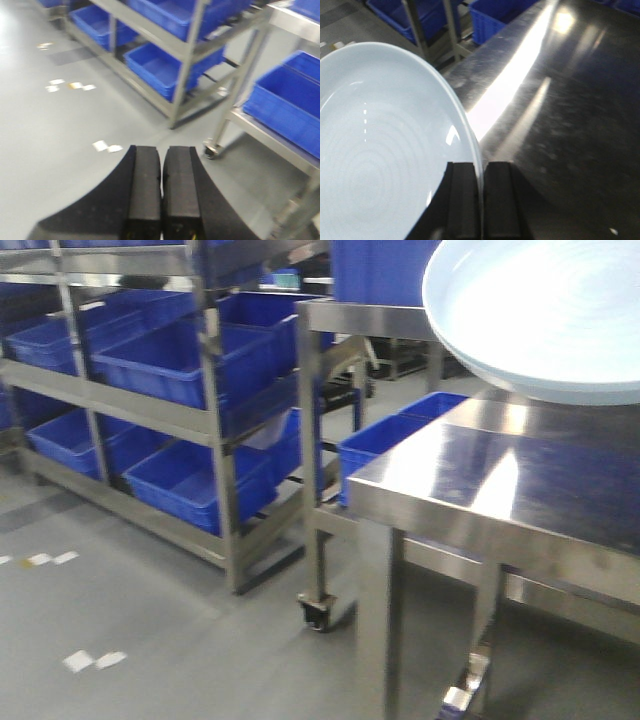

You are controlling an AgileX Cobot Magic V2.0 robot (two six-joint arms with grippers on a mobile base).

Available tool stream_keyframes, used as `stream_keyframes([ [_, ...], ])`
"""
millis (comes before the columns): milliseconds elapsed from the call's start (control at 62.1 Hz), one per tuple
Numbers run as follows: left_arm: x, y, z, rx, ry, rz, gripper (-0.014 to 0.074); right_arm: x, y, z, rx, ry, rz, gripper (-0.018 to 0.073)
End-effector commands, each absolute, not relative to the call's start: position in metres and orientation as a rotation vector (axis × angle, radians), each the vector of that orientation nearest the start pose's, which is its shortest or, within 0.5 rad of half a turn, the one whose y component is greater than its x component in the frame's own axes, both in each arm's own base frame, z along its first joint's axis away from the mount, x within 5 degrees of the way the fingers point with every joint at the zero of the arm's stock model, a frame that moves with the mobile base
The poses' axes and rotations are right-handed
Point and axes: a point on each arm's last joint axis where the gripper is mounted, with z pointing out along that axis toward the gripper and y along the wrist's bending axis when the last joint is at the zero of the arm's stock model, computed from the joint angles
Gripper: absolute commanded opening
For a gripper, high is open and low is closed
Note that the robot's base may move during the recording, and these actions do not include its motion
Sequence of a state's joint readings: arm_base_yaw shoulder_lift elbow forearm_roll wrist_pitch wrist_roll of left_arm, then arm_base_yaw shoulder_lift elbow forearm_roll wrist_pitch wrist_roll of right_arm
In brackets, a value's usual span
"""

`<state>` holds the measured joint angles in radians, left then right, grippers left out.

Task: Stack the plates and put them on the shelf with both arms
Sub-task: 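Drive the base away from the table carrying the plates in right gripper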

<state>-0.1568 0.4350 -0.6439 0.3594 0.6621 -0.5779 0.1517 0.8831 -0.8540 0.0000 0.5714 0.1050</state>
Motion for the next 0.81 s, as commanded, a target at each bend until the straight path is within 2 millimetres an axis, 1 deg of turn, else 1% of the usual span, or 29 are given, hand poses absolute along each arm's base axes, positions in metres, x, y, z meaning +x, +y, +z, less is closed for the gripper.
stream_keyframes([
  [0,0.0813,0.0058,0.3568,-0.246,1.786,-0.121,0.009,0.1773,0.026,0.3768,-0.044,1.958,0.162,0.0048],
  [789,0.0813,0.0058,0.3568,-0.246,1.786,-0.121,0.009,0.1773,0.026,0.3768,-0.044,1.958,0.162,0.0048],
])
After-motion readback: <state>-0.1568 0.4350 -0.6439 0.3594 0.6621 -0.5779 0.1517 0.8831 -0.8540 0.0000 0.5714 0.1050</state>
